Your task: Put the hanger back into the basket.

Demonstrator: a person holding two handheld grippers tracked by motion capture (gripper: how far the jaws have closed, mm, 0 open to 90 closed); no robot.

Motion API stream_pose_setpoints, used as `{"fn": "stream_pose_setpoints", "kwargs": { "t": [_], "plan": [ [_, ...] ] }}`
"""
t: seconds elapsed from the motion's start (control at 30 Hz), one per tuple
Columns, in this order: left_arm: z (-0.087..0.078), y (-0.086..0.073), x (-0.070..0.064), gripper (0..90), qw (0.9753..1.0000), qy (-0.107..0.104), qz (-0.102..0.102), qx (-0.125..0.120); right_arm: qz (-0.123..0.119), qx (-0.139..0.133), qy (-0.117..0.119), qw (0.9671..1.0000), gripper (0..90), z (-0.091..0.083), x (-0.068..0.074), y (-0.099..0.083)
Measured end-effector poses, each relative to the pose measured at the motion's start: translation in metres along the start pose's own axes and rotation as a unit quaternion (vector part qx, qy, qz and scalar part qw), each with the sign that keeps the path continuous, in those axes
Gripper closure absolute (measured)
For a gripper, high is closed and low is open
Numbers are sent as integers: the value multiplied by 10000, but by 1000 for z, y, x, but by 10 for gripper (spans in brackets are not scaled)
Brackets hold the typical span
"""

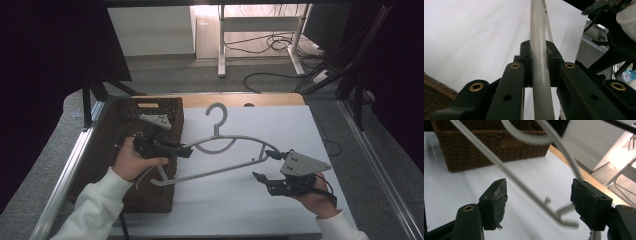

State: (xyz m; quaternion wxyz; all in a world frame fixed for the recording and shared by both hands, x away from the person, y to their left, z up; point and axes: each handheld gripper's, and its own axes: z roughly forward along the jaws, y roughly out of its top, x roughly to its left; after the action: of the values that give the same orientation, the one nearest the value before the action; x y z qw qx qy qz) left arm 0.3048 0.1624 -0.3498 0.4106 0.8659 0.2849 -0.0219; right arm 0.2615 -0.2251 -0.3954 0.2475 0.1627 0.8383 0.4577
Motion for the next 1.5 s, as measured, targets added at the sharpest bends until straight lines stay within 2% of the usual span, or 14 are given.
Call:
{"fn": "stream_pose_setpoints", "kwargs": {
  "t": [0.2, 0.23, 0.33, 0.4, 0.57, 0.67, 0.7, 0.8, 0.83, 0.9, 1.1, 1.17, 1.27, 1.5],
  "plan": [
    [-12, -4, 3, 801, 9997, 145, -76, -170, 402, 155, 2, 9991, 293, 6, -6, -20],
    [-18, -6, 4, 802, 9994, 248, -86, -244, 439, 200, 3, 9988, 290, 7, -7, -23],
    [-24, -8, 6, 801, 9990, 305, -118, -315, 525, 286, -10, 9982, 284, 9, -9, -28],
    [-31, -11, 7, 801, 9983, 396, -150, -412, 696, 378, -17, 9969, 281, 11, -13, -36],
    [-53, -18, 8, 802, 9956, 655, -203, -631, 780, 533, -85, 9955, 280, 12, -16, -45],
    [-66, -26, 11, 801, 9935, 813, -266, -753, 784, 575, -86, 9952, 280, 13, -16, -48],
    [-75, -32, 13, 802, 9918, 913, -339, -823, 766, 648, -71, 9949, 279, 14, -15, -51],
    [-82, -39, 16, 802, 9901, 1023, -399, -877, 740, 750, -48, 9944, 278, 16, -14, -55],
    [-88, -46, 18, 802, 9878, 1146, -462, -952, 751, 782, -45, 9941, 276, 17, -14, -56],
    [-90, -49, 20, 802, 9869, 1175, -494, -987, 742, 805, -46, 9940, 274, 18, -13, -56],
    [-107, -72, 29, 802, 9791, 1507, -707, -1170, 742, 899, -73, 9932, 267, 22, -12, -59],
    [-109, -75, 30, 803, 9780, 1559, -732, -1178, 743, 904, -82, 9931, 268, 22, -12, -59],
    [-114, -86, 34, 802, 9728, 1772, -804, -1261, 751, 930, -84, 9928, 266, 24, -12, -60],
    [-124, -106, 46, 802, 9679, 1925, -974, -1293, 720, 985, -86, 9925, 265, 25, -10, -60]
  ]
}}
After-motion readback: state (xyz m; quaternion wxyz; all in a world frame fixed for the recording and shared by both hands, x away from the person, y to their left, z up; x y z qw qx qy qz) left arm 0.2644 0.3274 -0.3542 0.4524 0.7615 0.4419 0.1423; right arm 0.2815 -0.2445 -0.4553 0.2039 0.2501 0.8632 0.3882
